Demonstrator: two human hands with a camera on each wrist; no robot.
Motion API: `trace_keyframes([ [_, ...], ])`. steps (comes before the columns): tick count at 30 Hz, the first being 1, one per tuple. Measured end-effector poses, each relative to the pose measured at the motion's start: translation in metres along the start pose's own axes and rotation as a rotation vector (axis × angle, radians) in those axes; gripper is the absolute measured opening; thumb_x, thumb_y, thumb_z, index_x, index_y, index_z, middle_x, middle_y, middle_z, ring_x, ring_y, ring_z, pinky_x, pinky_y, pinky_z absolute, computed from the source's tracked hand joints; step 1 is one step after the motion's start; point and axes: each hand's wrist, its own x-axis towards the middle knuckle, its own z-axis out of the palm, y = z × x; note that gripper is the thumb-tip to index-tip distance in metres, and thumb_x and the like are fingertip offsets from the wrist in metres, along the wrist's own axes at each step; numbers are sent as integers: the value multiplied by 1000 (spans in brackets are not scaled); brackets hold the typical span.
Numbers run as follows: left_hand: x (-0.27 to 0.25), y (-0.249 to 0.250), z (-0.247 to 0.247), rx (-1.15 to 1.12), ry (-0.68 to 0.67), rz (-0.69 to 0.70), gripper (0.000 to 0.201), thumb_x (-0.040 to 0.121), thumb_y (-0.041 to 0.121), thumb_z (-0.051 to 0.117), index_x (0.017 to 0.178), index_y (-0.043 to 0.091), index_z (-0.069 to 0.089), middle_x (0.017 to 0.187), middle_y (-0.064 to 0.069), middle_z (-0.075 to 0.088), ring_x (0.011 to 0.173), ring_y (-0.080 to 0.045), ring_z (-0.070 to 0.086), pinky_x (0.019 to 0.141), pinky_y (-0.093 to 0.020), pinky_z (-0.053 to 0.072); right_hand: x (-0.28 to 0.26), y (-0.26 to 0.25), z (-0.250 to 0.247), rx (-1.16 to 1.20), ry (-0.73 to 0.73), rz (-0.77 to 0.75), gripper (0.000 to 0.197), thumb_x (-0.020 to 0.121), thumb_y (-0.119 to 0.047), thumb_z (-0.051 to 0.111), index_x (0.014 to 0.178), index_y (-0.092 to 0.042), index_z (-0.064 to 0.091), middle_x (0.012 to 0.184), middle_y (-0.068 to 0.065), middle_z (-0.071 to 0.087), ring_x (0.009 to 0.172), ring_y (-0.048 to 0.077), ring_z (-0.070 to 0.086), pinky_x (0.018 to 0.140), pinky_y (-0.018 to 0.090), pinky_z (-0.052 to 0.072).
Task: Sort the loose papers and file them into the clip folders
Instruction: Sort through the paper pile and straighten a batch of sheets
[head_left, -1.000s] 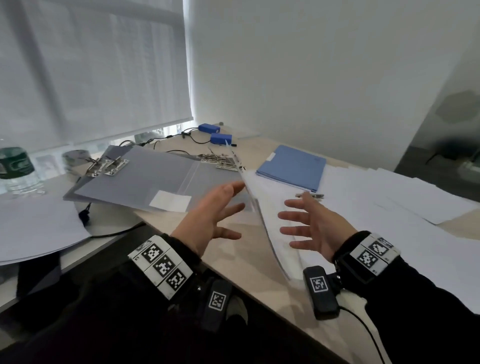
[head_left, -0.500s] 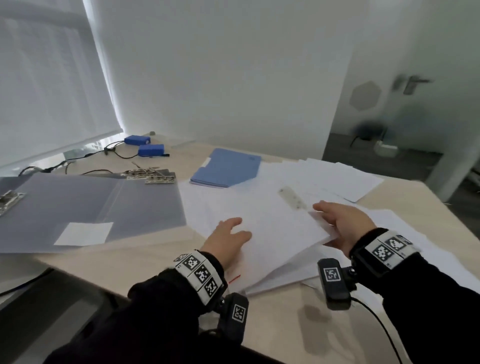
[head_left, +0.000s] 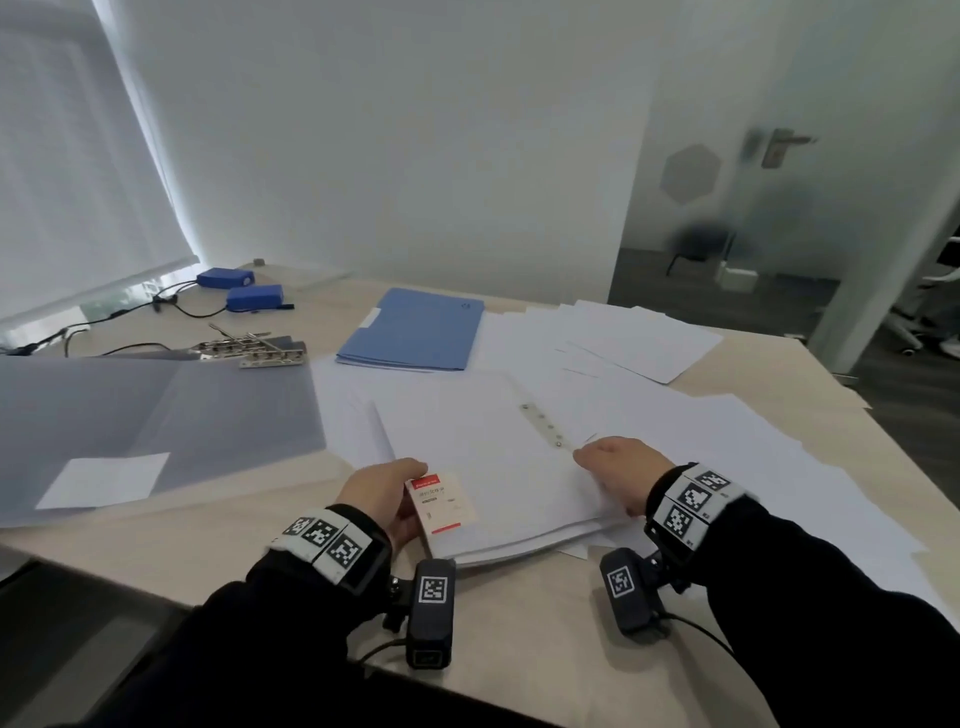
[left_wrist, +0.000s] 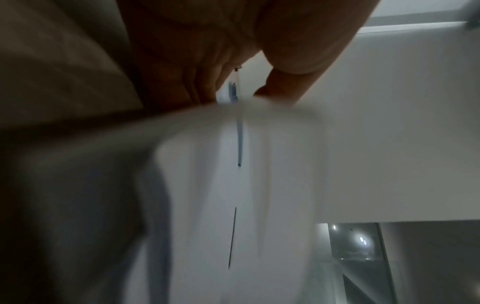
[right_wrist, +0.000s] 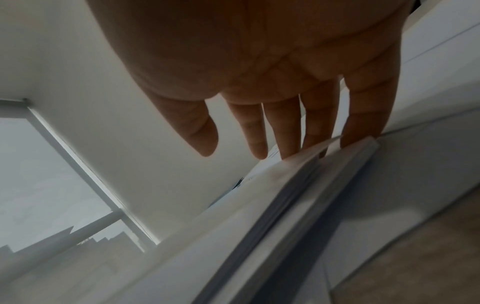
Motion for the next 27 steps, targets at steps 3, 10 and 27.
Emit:
trace_keyframes([
  [3,-14,-11,4,17,-189,-24,24,91,5,61,112,17,60,95,-15,74,81,-35,73,62,-51,60,0,-1,3,-10,8,1,28,94,-40,53,99,-15,65,79,-6,57,61,9,47,54,22,32],
  [10,-2,-20,0,-14,-286,181,62,80,-16,52,128,23,55,113,-21,69,100,-45,68,86,-63,53,3,3,3,120,-35,47,44,93,-32,55,119,2,57,89,5,52,76,22,47,66,29,36],
  [27,8,46,-43,90,-347,528,56,85,-13,52,118,31,61,96,-5,75,82,-17,71,67,-24,56,20,-35,31,755,-272,-31,31,91,-25,62,122,-23,58,96,9,67,65,24,62,44,28,47],
])
